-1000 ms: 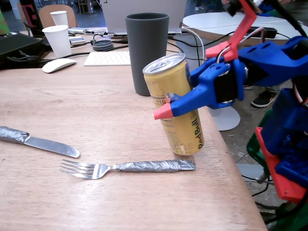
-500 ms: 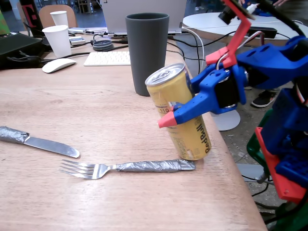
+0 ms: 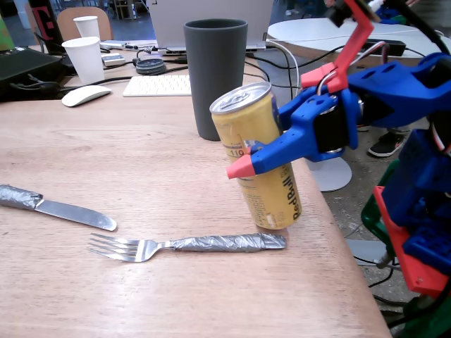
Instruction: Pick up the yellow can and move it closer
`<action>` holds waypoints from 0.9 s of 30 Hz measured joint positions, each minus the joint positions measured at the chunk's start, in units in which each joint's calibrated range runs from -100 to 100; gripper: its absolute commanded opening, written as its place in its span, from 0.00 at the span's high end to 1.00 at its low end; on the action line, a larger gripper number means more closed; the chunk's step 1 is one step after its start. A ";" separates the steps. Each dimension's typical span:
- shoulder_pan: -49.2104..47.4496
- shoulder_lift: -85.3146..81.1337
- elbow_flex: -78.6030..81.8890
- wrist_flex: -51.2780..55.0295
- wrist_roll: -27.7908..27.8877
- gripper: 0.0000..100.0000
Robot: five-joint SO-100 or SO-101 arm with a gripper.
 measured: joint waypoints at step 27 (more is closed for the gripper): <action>-0.38 0.00 0.00 0.00 0.00 0.82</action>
